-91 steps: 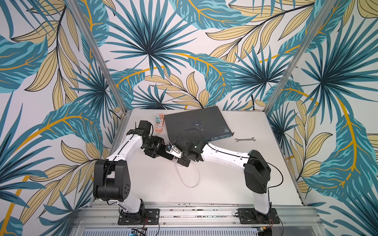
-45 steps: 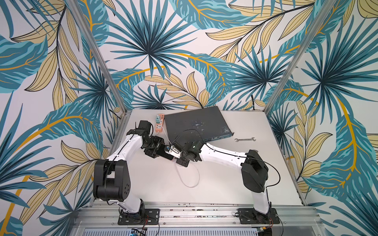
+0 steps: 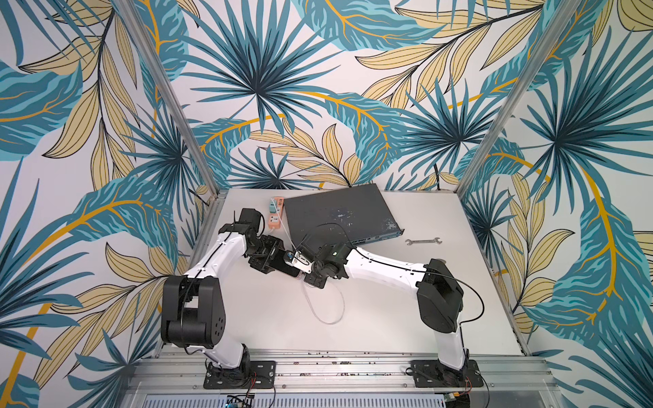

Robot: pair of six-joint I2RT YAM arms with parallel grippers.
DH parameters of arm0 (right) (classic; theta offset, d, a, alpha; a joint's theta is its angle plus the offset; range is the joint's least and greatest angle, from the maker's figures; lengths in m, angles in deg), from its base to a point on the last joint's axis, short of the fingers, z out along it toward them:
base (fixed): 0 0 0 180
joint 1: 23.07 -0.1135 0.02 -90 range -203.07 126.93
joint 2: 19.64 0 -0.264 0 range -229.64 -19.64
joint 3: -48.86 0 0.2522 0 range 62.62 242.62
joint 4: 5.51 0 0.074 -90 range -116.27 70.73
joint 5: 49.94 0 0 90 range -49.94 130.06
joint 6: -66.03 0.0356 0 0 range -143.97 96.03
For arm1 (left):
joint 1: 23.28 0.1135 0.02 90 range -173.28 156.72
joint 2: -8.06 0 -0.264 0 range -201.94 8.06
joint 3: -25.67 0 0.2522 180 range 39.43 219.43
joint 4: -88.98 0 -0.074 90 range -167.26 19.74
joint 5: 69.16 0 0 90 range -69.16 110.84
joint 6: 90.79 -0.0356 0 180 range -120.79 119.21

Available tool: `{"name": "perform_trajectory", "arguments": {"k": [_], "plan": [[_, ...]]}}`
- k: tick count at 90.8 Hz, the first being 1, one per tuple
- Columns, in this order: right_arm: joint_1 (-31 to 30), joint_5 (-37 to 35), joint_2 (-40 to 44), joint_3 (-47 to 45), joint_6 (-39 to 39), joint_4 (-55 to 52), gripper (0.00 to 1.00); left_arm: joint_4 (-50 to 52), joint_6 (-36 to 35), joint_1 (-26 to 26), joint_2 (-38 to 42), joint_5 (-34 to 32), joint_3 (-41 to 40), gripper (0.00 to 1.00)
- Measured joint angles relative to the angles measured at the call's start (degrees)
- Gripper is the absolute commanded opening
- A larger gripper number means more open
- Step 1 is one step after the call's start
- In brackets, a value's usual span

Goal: Plug the charging cable into the phone
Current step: Insert the charging cable into the phone.

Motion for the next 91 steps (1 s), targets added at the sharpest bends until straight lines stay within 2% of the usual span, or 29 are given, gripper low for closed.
{"name": "perform_trajectory", "arguments": {"k": [91], "plan": [[0.02, 0.04, -0.85, 1.29, 0.44, -0.74, 0.0, -0.68, 0.31, -0.57, 0.0, -0.07, -0.17, 0.0]]}}
